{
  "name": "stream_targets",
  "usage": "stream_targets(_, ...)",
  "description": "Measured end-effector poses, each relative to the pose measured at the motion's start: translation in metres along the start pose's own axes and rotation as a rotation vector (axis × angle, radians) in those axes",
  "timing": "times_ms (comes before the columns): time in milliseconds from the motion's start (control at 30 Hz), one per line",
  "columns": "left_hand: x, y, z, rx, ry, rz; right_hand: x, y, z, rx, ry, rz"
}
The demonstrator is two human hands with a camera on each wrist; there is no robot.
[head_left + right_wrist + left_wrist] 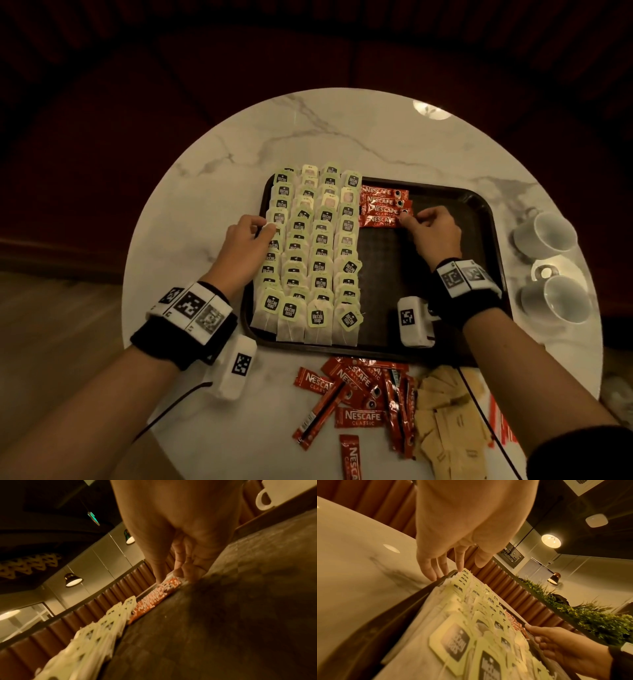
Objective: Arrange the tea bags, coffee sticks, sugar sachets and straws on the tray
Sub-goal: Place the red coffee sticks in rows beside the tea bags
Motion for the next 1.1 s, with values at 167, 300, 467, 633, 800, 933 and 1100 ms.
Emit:
stream_targets(167, 0.002, 0.016, 0.016, -0.135, -0.050, 0.007, 0.017, 0.030, -0.023, 0.147, -0.082, -0.101)
stream_targets(300, -0.008, 0.052, 0.040, -0.309, -0.072, -0.078, 0.023, 0.083, -0.042, 0.313, -0.052, -0.300)
stream_targets(467, -0.034, 0.106, 0.047, -0.494, -0.197, -0.337, 0.013, 0.150, -0.037, 0.445, 0.155, -0.581)
stream_targets(633, -0.058, 0.151, 0.025, -0.639, -0.341, -0.543, -0.010, 0.209, -0.017, 0.615, 0.345, -0.798)
stream_targets(800, -0.076, 0.176, -0.014, -0.647, -0.520, -0.648, -0.017, 0.238, -0.001, 0.737, 0.507, -0.779)
stream_targets(933, -0.082, 0.184, -0.033, -0.653, -0.658, -0.632, -0.016, 0.242, 0.015, 0.666, 0.542, -0.721)
stream_targets(1100, -0.086, 0.189, -0.032, -0.738, -0.816, -0.487, -0.016, 0.252, 0.019, 0.697, 0.535, -0.628)
Point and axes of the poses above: each hand's wrist, its own y-axis away from the middle knuckle, its own x-axis out of the back of the hand, z = x × y, the point moved 9 cm from there along -y, towards the middle knuckle, and after that the axes turned 6 degrees about z, right-handed, at the moved point
